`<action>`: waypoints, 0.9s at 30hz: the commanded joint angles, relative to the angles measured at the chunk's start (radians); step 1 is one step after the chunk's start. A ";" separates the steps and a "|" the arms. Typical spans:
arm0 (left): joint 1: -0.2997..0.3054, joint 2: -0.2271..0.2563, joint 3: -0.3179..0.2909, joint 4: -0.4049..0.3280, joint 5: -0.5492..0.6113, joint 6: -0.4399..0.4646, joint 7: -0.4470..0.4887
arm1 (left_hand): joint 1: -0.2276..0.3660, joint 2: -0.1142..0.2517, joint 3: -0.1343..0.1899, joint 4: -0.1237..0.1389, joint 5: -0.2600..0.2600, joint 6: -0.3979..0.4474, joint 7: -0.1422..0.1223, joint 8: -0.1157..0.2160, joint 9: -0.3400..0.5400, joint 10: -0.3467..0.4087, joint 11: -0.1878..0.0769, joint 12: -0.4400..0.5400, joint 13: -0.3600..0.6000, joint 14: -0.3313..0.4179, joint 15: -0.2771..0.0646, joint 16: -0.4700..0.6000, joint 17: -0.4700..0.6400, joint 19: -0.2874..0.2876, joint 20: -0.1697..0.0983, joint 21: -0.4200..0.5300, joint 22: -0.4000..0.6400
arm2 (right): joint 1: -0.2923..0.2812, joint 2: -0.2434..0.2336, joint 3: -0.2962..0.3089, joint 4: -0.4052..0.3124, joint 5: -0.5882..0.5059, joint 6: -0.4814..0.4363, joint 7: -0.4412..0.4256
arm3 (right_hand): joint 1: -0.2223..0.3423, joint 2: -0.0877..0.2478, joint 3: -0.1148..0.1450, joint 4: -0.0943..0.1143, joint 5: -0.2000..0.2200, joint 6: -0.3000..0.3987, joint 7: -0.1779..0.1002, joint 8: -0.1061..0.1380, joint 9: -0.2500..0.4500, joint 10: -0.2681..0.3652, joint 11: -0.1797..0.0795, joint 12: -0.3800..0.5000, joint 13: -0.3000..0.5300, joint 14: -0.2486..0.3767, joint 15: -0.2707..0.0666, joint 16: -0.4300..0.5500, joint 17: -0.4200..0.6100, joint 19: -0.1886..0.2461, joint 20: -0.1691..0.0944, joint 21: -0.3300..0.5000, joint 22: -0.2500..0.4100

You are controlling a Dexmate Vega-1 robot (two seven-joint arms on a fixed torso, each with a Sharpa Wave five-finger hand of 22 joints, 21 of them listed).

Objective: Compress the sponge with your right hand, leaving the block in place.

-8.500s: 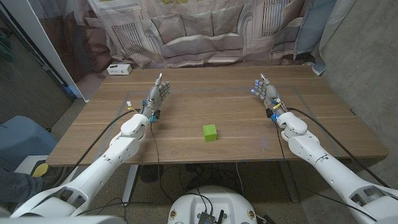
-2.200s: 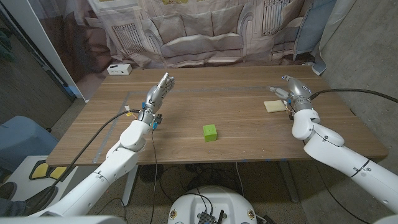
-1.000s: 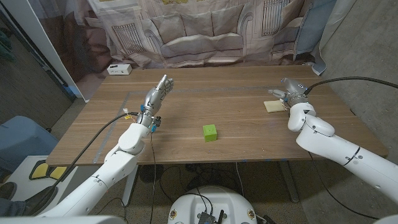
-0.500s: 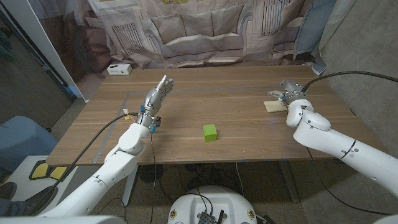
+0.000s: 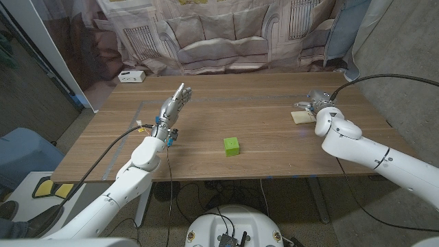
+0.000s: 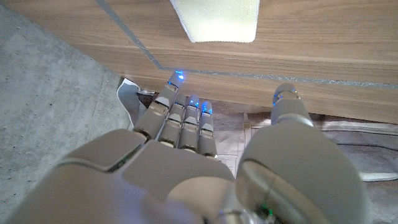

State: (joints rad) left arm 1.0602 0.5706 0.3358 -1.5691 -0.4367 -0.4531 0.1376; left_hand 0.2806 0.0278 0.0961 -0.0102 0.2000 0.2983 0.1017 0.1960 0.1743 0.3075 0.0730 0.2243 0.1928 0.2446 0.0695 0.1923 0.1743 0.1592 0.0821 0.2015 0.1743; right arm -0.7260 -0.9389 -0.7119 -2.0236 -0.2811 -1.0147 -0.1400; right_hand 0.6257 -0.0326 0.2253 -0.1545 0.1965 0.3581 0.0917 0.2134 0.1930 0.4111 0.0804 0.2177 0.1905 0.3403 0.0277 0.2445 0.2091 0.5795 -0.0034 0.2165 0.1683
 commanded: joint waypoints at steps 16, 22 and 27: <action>0.006 0.005 -0.006 -0.019 0.012 0.014 0.020 | 0.009 0.008 0.002 -0.008 -0.004 0.011 0.003 -0.004 0.006 0.008 0.000 -0.005 0.004 0.012 -0.003 -0.002 0.005 0.010 0.003 -0.002 0.004 | 0.128 0.019 -0.118 0.077 -0.009 -0.042 0.095 | 0.029 -0.003 0.005 -0.006 0.008 0.029 -0.006 0.011 0.005 0.037 -0.004 0.010 0.002 0.034 -0.011 0.013 -0.002 0.034 -0.004 0.008 0.003; 0.005 0.005 -0.007 -0.018 0.015 0.013 0.023 | 0.009 0.009 0.002 -0.009 -0.004 0.012 0.004 -0.004 0.006 0.009 0.000 -0.006 0.004 0.012 -0.003 -0.002 0.005 0.010 0.003 -0.003 0.004 | 0.144 0.024 -0.131 0.096 -0.003 -0.045 0.112 | 0.032 -0.003 0.005 -0.005 0.008 0.027 -0.006 0.010 0.005 0.035 -0.005 0.008 0.002 0.033 -0.010 0.012 -0.002 0.034 -0.005 0.007 0.003; 0.006 0.002 -0.008 -0.016 0.014 0.010 0.024 | 0.009 0.009 0.002 -0.009 -0.004 0.012 0.003 -0.004 0.006 0.009 0.001 -0.006 0.004 0.012 -0.003 -0.002 0.005 0.010 0.003 -0.003 0.004 | 0.151 0.023 -0.139 0.108 0.000 -0.044 0.119 | 0.038 -0.002 0.006 -0.005 0.008 0.018 -0.005 0.004 0.005 0.027 -0.003 0.003 0.002 0.026 -0.009 0.008 -0.002 0.027 -0.004 0.002 0.003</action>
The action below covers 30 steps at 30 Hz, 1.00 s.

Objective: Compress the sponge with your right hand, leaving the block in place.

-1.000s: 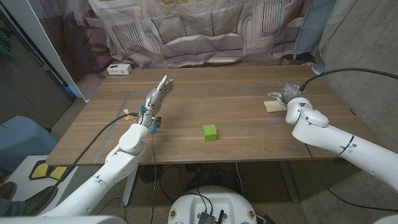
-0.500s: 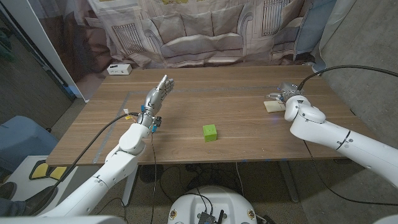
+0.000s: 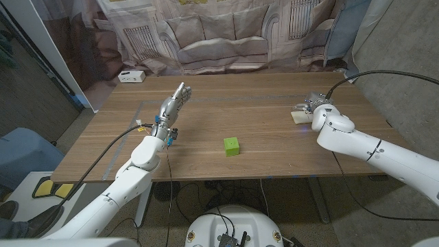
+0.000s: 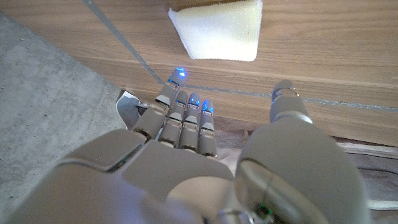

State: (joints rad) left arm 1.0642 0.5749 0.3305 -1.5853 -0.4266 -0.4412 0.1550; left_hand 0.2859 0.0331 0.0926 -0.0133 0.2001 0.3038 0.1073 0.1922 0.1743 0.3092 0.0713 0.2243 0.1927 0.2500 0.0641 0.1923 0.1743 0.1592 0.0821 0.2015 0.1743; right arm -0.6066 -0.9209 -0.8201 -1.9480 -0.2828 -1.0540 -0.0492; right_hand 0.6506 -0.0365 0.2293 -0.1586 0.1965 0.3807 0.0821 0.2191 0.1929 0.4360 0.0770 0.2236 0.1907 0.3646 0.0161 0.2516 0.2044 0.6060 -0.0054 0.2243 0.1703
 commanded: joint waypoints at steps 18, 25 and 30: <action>0.002 -0.009 0.002 0.004 0.003 0.000 0.011 | 0.005 0.006 0.006 -0.009 -0.005 0.009 -0.002 0.000 0.006 0.008 0.000 -0.007 0.004 0.009 0.001 -0.002 0.005 0.010 0.004 -0.003 0.004 | 0.075 0.017 -0.075 0.101 -0.003 0.005 0.074 | 0.042 0.008 0.010 -0.006 0.011 -0.019 0.005 -0.010 0.005 -0.013 -0.004 -0.013 0.001 -0.011 0.003 -0.009 0.002 -0.004 -0.003 -0.013 0.001; 0.007 -0.007 0.000 -0.004 0.004 0.007 0.017 | 0.005 0.007 0.006 -0.010 -0.005 0.009 -0.002 -0.001 0.006 0.010 0.001 -0.007 0.004 0.009 0.003 -0.002 0.005 0.011 0.004 -0.003 0.004 | 0.088 0.019 -0.095 0.118 -0.016 0.011 0.091 | 0.097 0.010 0.025 -0.020 0.017 -0.035 -0.001 -0.016 0.005 -0.027 -0.013 -0.020 0.001 -0.018 -0.006 -0.018 0.000 -0.006 -0.007 -0.019 0.001; 0.007 -0.005 0.001 -0.008 0.003 0.013 0.017 | 0.005 0.007 0.006 -0.010 -0.005 0.010 -0.002 0.000 0.006 0.009 -0.001 -0.008 0.004 0.010 0.002 -0.002 0.005 0.011 0.003 -0.003 0.004 | 0.087 0.021 -0.090 0.125 -0.011 0.022 0.097 | 0.115 0.006 0.029 -0.023 0.019 -0.037 -0.004 -0.017 0.005 -0.028 -0.016 -0.020 0.001 -0.019 -0.006 -0.021 -0.001 -0.006 -0.008 -0.021 0.001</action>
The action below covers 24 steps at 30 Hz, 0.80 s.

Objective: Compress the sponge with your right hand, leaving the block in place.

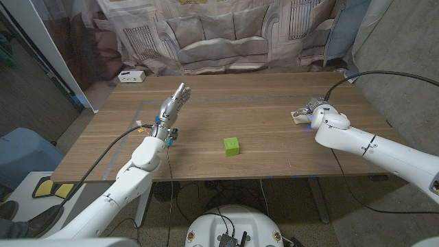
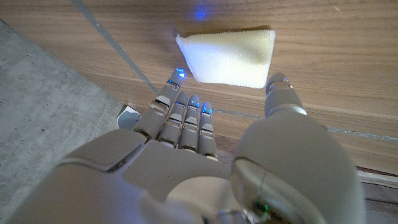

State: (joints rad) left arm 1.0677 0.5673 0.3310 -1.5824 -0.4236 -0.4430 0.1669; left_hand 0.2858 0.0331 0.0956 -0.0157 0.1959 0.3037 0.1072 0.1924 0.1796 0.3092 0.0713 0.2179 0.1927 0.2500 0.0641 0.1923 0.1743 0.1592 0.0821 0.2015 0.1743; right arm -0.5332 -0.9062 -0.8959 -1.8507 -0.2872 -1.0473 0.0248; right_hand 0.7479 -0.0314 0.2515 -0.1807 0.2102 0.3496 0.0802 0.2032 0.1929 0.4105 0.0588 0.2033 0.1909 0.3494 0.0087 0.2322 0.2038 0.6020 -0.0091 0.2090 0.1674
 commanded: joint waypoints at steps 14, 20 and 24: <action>-0.001 0.003 0.001 -0.015 -0.003 0.023 0.004 | 0.005 0.009 0.003 -0.010 -0.001 0.011 -0.002 -0.001 0.001 0.013 -0.001 -0.001 0.004 0.011 0.002 -0.002 0.005 0.011 0.003 -0.004 0.004 | 0.019 0.015 -0.015 0.058 0.000 0.025 0.043 | 0.023 -0.005 0.004 0.007 0.006 0.000 -0.005 0.001 0.005 0.006 0.003 0.003 0.001 0.002 -0.001 -0.001 0.000 0.000 -0.006 -0.007 0.004; -0.002 0.002 0.003 -0.014 -0.003 0.027 0.005 | 0.005 0.010 0.003 -0.010 -0.001 0.014 -0.003 0.000 0.001 0.013 -0.001 -0.002 0.004 0.012 0.000 -0.002 0.005 0.011 0.003 -0.004 0.004 | 0.032 0.021 -0.029 0.075 -0.004 0.021 0.061 | 0.025 -0.005 0.002 0.012 0.007 0.011 -0.005 0.004 0.006 0.013 0.003 0.006 0.001 0.013 0.000 0.002 0.001 0.007 -0.005 -0.005 0.004; -0.004 -0.003 0.005 -0.006 -0.006 0.023 0.004 | 0.005 0.010 0.003 -0.011 -0.001 0.015 -0.003 0.000 0.001 0.014 0.000 -0.001 0.004 0.013 0.001 -0.002 0.005 0.011 0.003 -0.004 0.004 | 0.045 0.024 -0.043 0.088 -0.010 0.017 0.077 | 0.027 -0.005 0.001 0.015 0.007 0.017 -0.005 0.006 0.006 0.021 0.004 0.008 0.001 0.020 -0.001 0.005 0.002 0.013 -0.006 -0.004 0.004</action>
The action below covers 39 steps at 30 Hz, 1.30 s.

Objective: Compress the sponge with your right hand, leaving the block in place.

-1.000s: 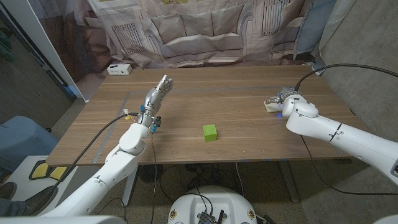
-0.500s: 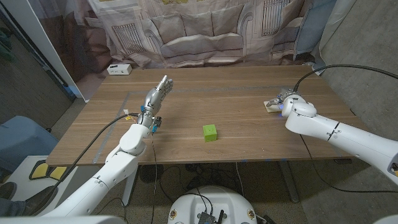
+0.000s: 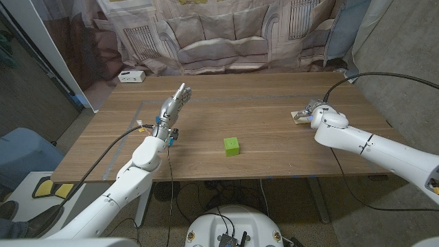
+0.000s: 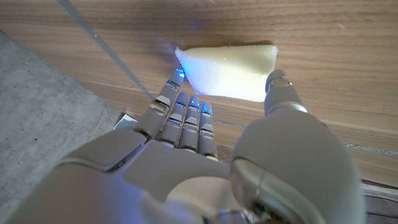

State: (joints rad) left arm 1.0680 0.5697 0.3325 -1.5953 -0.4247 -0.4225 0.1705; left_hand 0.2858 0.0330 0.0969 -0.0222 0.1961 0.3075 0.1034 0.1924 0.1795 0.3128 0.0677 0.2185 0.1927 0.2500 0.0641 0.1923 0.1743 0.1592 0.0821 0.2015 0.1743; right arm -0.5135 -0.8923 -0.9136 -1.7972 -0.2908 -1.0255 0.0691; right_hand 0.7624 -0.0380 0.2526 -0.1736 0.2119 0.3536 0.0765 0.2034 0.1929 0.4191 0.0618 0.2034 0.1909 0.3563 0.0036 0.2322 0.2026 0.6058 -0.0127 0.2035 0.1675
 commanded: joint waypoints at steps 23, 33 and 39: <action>-0.008 -0.020 0.007 0.031 -0.014 -0.004 0.004 | 0.006 0.014 0.003 -0.006 -0.002 0.017 0.002 0.001 0.001 0.016 0.005 -0.001 0.004 0.018 0.000 -0.001 0.005 0.012 0.003 -0.004 0.004 | 0.049 0.026 -0.042 0.085 -0.005 0.005 0.060 | 0.024 0.011 -0.018 0.029 0.004 0.158 -0.022 0.041 0.005 0.145 -0.013 0.038 0.000 0.152 -0.029 0.054 0.020 0.144 -0.025 0.032 0.007; -0.009 -0.022 0.008 0.034 -0.018 -0.005 0.002 | 0.006 0.016 0.004 -0.008 -0.002 0.019 0.001 0.001 0.001 0.020 0.005 -0.001 0.004 0.020 0.000 -0.001 0.005 0.011 0.004 -0.004 0.004 | 0.053 0.037 -0.053 0.105 -0.012 0.004 0.052 | 0.038 0.026 -0.027 0.032 0.002 0.268 -0.047 0.065 0.003 0.257 -0.016 0.058 -0.001 0.253 -0.060 0.096 0.034 0.228 -0.039 0.050 0.009; -0.005 -0.020 0.007 0.030 -0.019 -0.005 0.005 | 0.006 0.016 0.004 -0.008 -0.002 0.020 -0.001 0.001 0.001 0.022 0.001 0.000 0.004 0.021 -0.001 -0.001 0.005 0.011 0.003 -0.004 0.004 | 0.053 0.042 -0.065 0.118 -0.023 0.012 0.050 | 0.047 0.029 -0.026 0.030 0.003 0.277 -0.053 0.065 0.003 0.266 -0.019 0.057 -0.001 0.262 -0.067 0.100 0.036 0.236 -0.042 0.051 0.010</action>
State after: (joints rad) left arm 1.0605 0.5501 0.3395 -1.5651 -0.4403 -0.4256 0.1746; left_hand 0.2911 0.0383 0.1011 -0.0263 0.1962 0.3163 0.1054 0.1925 0.1792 0.3235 0.0714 0.2186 0.1927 0.2628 0.0661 0.1923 0.1743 0.1647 0.0875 0.2015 0.1743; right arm -0.4627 -0.8596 -0.9624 -1.7024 -0.3041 -1.0237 0.1227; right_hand 0.7915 -0.0090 0.2265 -0.1417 0.2116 0.6184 0.0231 0.2631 0.1939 0.6740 0.0428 0.2529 0.1902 0.6076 -0.0588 0.3260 0.2359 0.8328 -0.0534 0.2478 0.1754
